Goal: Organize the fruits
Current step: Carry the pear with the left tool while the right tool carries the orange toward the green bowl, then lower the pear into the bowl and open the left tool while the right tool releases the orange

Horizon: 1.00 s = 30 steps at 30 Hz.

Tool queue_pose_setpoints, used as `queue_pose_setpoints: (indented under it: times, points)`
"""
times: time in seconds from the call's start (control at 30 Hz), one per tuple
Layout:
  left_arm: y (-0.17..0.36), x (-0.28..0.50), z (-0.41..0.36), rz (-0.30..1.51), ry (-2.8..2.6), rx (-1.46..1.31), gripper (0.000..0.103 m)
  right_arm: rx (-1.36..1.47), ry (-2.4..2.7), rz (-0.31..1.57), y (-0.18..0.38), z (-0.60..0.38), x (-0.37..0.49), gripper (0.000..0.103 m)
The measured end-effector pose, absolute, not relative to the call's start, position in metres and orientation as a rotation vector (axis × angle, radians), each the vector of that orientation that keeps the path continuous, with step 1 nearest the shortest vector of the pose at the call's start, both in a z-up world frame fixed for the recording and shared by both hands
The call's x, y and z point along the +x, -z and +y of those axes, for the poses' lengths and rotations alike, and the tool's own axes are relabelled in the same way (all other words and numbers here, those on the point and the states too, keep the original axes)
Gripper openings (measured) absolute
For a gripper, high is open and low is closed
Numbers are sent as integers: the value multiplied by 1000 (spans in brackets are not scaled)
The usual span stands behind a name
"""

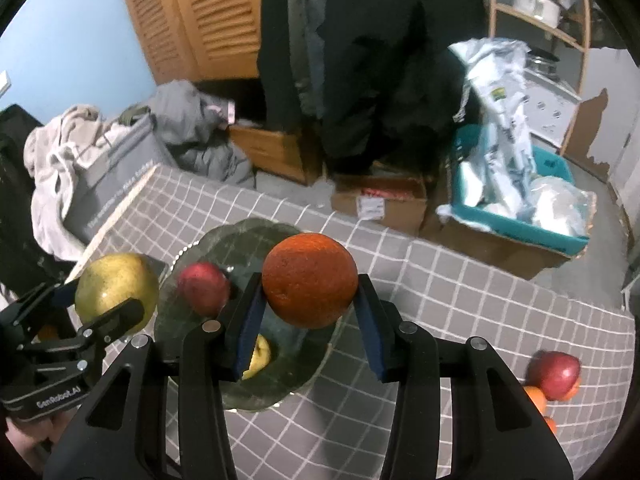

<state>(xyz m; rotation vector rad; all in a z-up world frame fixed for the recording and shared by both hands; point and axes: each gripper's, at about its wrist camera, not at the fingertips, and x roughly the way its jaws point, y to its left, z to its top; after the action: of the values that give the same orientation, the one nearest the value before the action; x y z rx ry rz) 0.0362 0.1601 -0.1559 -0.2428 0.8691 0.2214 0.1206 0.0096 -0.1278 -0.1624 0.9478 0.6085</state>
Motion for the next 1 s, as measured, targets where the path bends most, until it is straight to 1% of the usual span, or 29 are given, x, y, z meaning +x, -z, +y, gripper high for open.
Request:
queue_pose_setpoints:
  times: [0.57,1.0]
  points:
    - [214,44,172,1007,-250,-266,74,-244,-627,1072,183,53,120,44]
    - [231,50,171,1061,-244,-280,74,-243,-614,1124,201,49,123,44]
